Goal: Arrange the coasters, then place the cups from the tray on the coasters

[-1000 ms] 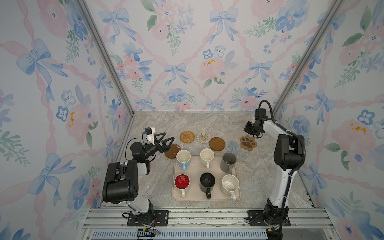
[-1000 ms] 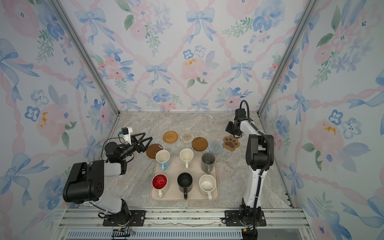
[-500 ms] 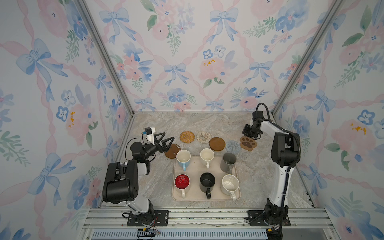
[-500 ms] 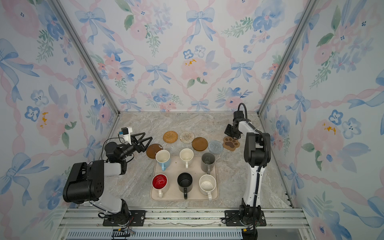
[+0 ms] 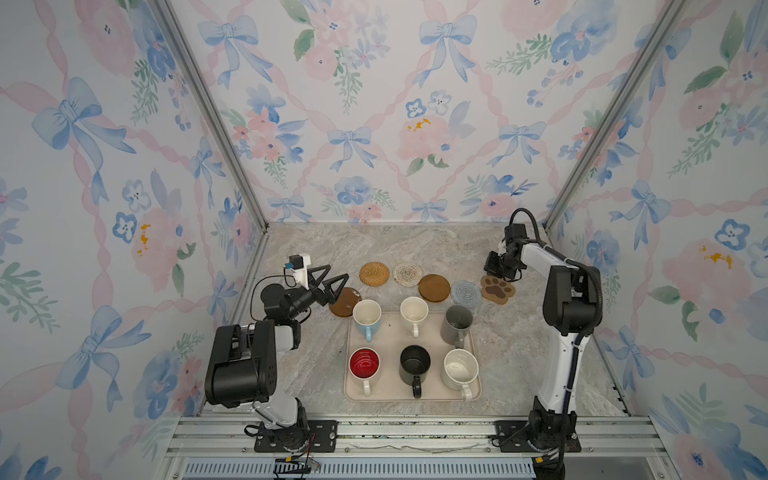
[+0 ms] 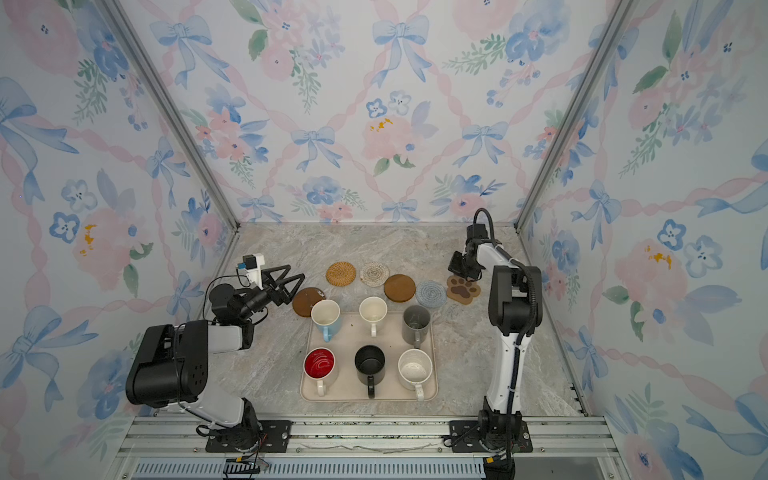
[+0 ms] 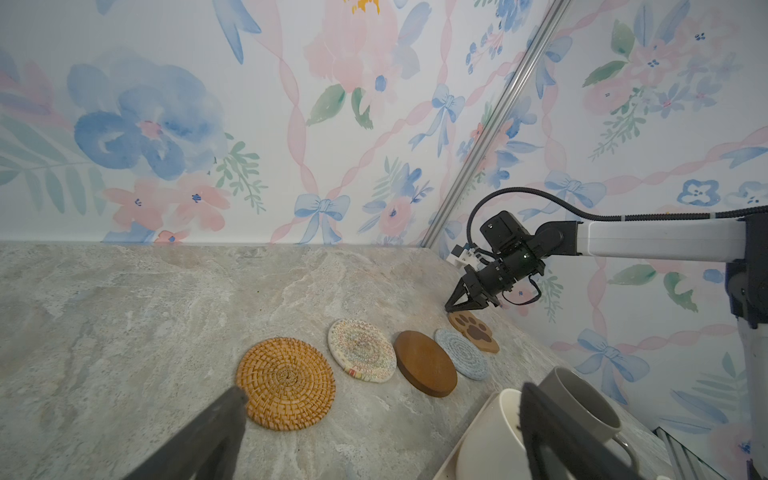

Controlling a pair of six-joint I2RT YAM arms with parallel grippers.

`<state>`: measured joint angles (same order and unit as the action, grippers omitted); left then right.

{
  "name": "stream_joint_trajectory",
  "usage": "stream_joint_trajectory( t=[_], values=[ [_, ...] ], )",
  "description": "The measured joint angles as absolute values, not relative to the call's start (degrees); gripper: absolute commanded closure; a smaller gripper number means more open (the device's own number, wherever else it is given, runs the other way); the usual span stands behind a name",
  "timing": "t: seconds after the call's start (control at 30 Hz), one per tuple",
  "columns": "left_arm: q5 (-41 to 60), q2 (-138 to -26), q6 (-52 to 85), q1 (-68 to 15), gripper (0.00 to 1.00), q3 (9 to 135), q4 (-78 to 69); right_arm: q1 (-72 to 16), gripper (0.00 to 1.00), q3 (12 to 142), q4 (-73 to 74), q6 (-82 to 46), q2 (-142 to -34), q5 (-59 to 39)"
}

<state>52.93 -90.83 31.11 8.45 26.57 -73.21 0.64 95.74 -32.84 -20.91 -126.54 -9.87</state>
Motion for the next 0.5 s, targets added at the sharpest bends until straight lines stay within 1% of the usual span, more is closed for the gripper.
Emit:
stream_joint_trajectory(
  t=[0.33, 0.5],
  values=[
    [52.93, -90.83, 31.09, 8.45, 0.02, 26.57, -73.21, 0.56, 1.0, 90.32, -32.34, -20.93, -122.69, -10.15],
    [52.88, -90.83, 31.07, 8.45, 0.02, 26.57, -73.21, -0.38, 1.0, 85.17, -29.06, -21.04, -116.71, -10.31]
  ],
)
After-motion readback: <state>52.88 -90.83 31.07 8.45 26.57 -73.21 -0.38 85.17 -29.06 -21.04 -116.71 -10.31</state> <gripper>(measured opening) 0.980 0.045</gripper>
